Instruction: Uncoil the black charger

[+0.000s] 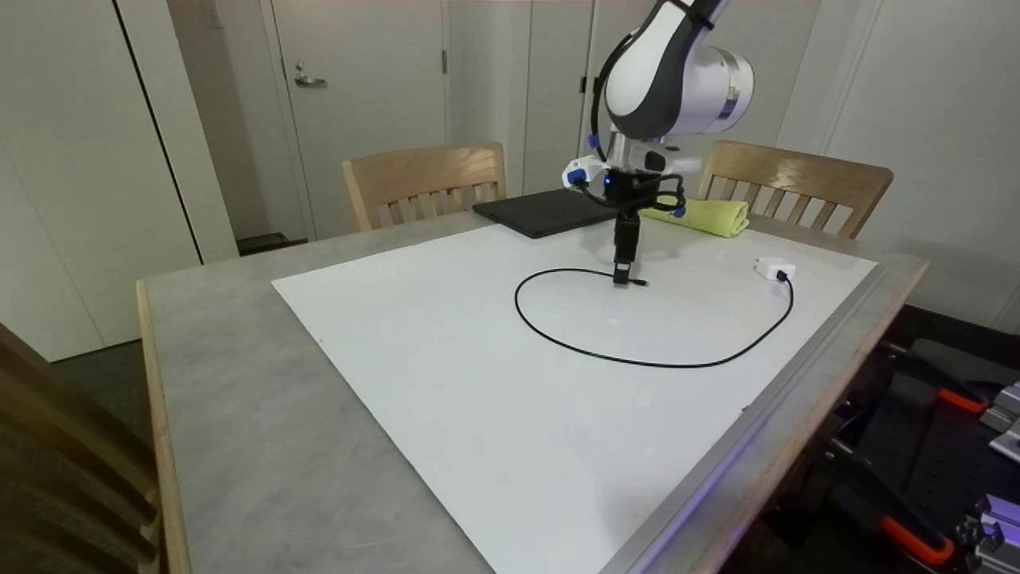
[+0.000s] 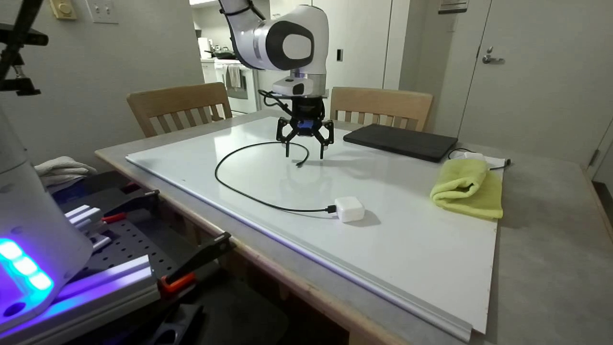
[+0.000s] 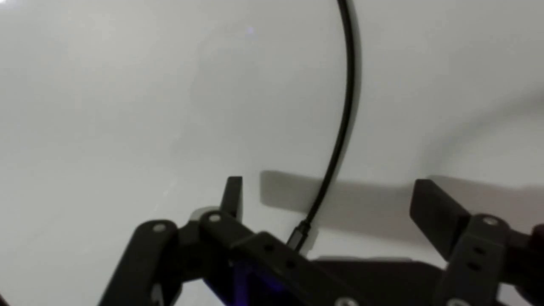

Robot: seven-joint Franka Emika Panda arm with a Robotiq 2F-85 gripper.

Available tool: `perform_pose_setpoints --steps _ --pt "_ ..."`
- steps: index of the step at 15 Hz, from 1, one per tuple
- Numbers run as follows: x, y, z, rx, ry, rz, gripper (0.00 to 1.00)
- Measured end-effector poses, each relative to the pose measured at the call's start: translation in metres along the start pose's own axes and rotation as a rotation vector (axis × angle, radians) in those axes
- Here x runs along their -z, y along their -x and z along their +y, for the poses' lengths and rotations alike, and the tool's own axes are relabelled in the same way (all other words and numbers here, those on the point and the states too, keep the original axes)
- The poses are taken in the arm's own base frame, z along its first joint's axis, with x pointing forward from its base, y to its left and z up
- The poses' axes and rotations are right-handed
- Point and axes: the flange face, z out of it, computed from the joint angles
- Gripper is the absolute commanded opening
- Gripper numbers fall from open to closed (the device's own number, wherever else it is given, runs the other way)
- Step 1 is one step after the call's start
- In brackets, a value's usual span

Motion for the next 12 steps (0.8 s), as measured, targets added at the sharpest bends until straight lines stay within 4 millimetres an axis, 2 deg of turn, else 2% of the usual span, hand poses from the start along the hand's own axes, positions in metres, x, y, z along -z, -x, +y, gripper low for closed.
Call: perform_pose_setpoints --steps 2,4,6,7,12 --pt "-0.0055 -0.0006 -0.0007 -0.023 -0.010 -0.005 1.00" --pt "-0.0095 -0.0010 -0.0011 -0.048 -0.017 -0.008 0.94" --pt "-0.0090 -0.0002 -0.0012 -0.073 -0.025 -0.014 0.70" --pt "-0.0084 0.0000 -0.0018 -0.087 -0.030 -0.017 0.69" --pt "-0.0011 -0.0019 -0.0097 -0.147 -0.057 -0.038 0.34"
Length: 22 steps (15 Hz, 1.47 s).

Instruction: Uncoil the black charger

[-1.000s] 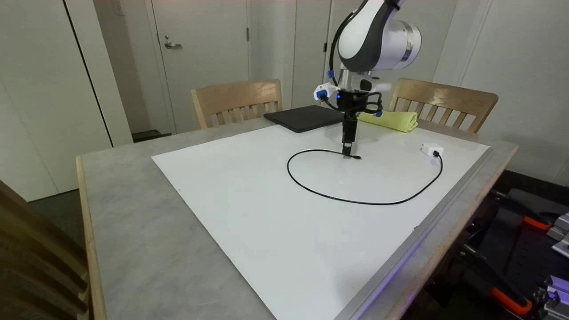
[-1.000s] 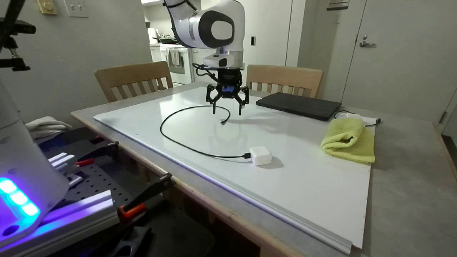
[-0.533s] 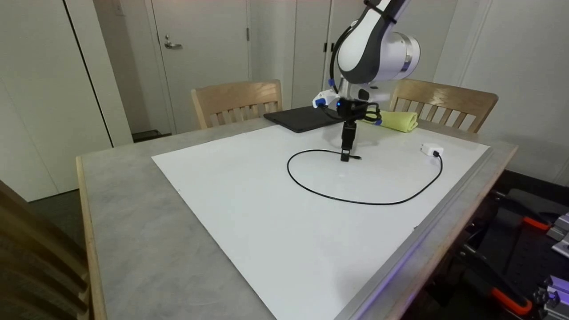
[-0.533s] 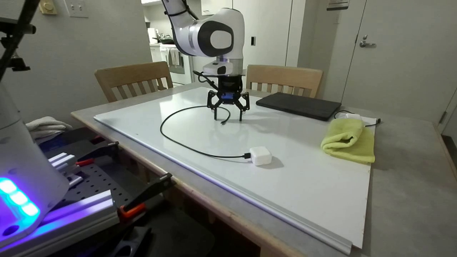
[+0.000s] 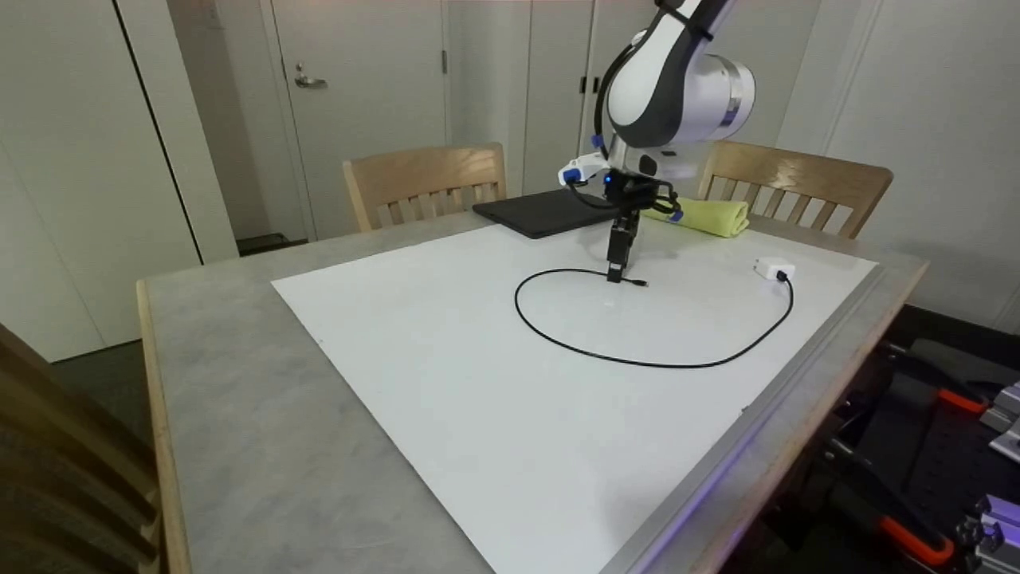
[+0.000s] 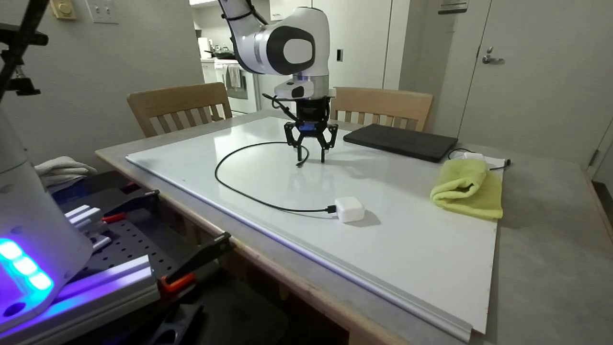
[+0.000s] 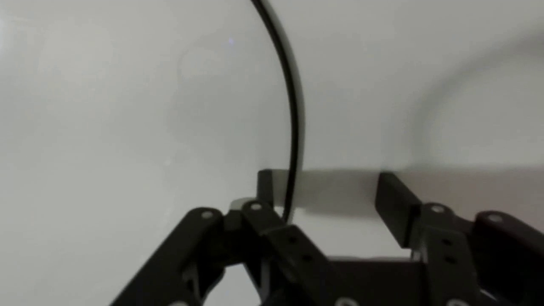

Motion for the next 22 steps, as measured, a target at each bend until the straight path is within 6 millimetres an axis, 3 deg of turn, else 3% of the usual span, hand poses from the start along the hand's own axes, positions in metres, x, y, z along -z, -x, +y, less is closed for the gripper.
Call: perform_pose_setpoints --steps 4,6,14,19,22 --pt "0.004 0.003 0.000 -0.018 -0.009 -0.010 0.06" --pt "0.004 0.005 0.004 -0.016 -0.009 -0.011 0.00" --pt "0.005 0.010 0.011 0.090 -0.009 -0.004 0.01" --pt "0.017 0.041 0.027 0.356 -0.022 -0.045 0.04" --pt "0.021 0.050 0.034 0.416 -0.022 -0.062 0.04"
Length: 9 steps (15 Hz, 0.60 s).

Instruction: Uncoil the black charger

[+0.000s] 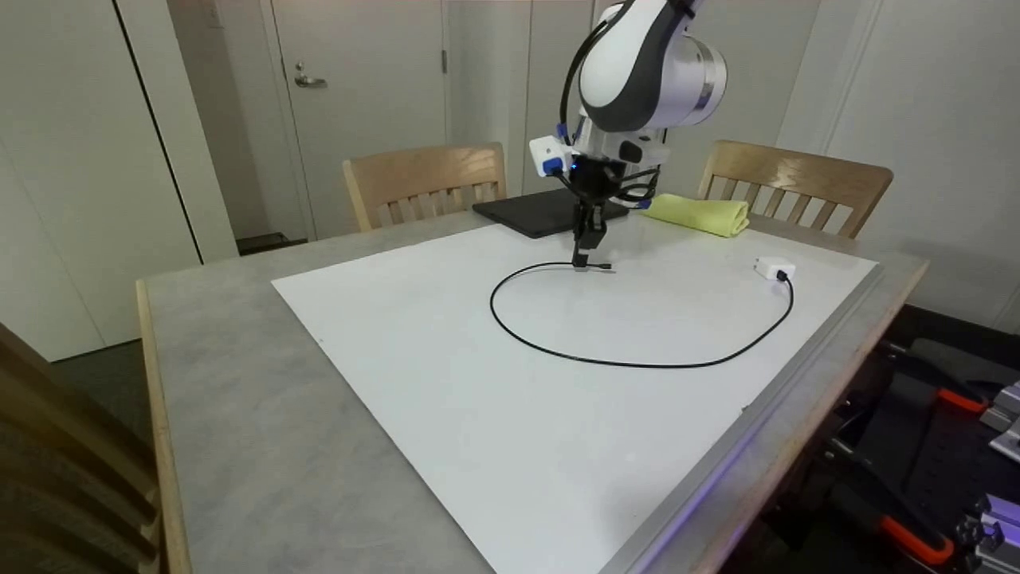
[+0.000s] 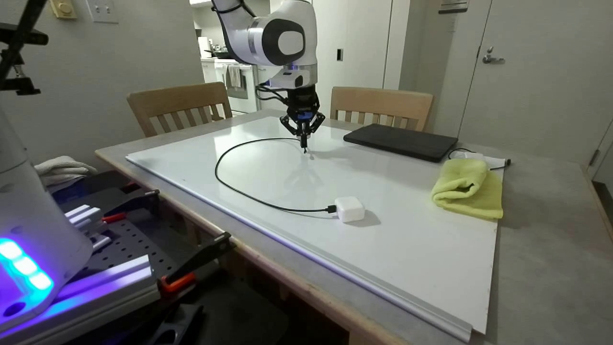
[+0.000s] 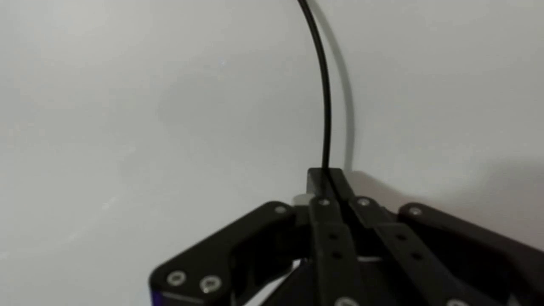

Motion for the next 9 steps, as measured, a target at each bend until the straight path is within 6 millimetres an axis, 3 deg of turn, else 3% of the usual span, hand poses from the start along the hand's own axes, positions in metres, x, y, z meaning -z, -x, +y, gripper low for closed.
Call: perform_pose_setpoints --steps 5,9 --pt "0.001 0.004 0.000 0.034 0.001 -0.011 0.01" --pt "0.013 0.037 0.003 0.230 -0.003 -0.077 0.01"
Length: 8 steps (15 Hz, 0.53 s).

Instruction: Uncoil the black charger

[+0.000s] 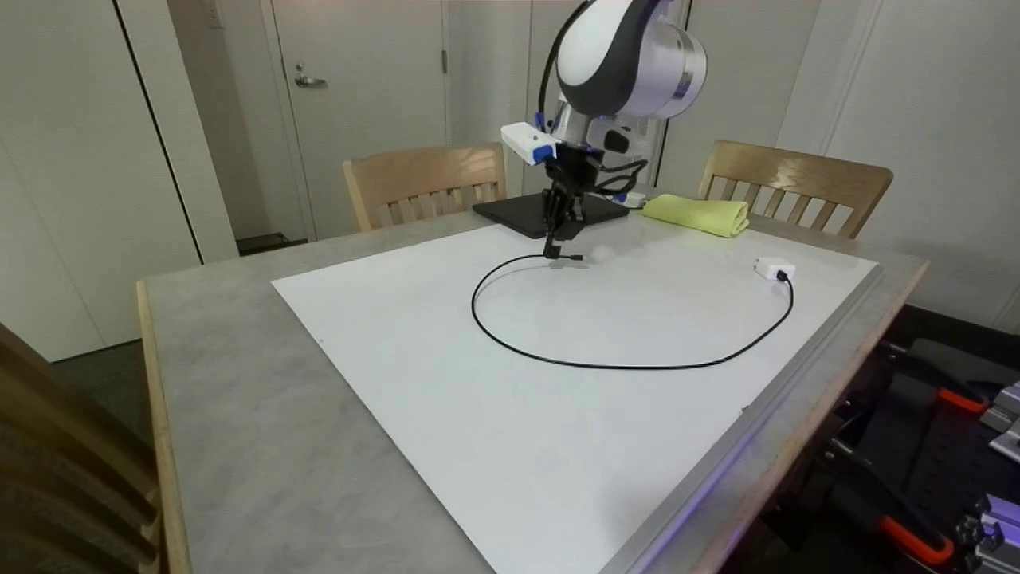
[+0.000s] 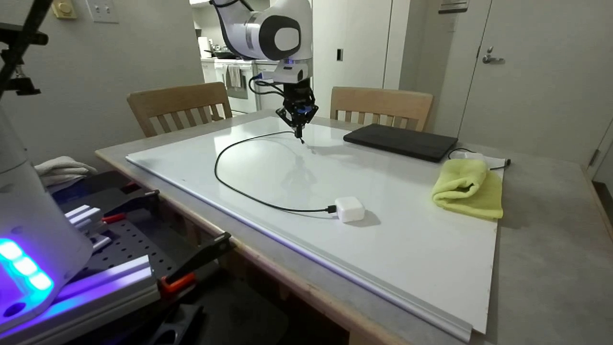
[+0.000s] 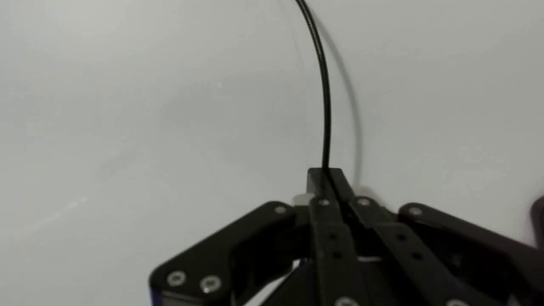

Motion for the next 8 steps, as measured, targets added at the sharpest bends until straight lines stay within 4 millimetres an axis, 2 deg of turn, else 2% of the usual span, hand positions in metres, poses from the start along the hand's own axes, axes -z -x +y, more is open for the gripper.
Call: perform_pose_setpoints --steps 4,5,8 --pt "0.008 0.034 -0.005 0.221 0.019 -0.065 0.01" --pt "0.009 0.042 -0.008 0.278 0.025 -0.073 0.04" --pt "0.003 0.057 -0.014 0.384 0.040 -0.089 0.04"
